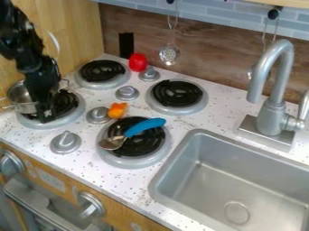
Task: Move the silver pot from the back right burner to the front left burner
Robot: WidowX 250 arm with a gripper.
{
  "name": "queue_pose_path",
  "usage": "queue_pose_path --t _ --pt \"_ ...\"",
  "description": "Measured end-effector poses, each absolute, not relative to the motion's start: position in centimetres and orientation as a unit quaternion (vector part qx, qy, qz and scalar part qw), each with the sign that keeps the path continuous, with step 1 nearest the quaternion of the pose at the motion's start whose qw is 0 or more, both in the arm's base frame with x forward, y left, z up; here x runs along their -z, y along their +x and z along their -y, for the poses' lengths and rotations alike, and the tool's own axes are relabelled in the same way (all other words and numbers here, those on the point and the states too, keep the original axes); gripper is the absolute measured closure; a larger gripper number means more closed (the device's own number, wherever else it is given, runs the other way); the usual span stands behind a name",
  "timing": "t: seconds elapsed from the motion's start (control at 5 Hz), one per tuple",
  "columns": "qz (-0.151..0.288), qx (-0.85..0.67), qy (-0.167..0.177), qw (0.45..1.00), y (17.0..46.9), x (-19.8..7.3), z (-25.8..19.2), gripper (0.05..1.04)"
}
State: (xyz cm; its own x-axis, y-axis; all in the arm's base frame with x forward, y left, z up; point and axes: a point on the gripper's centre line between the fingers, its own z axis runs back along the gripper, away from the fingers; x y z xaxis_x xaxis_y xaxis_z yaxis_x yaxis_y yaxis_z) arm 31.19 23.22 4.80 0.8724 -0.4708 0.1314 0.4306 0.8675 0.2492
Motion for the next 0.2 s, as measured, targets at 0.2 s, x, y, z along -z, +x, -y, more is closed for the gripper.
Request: queue_pose_path --t 0.2 --pt "0.157 0.259 0.107 0.947 32.23 -9.14 -20.21 0.081"
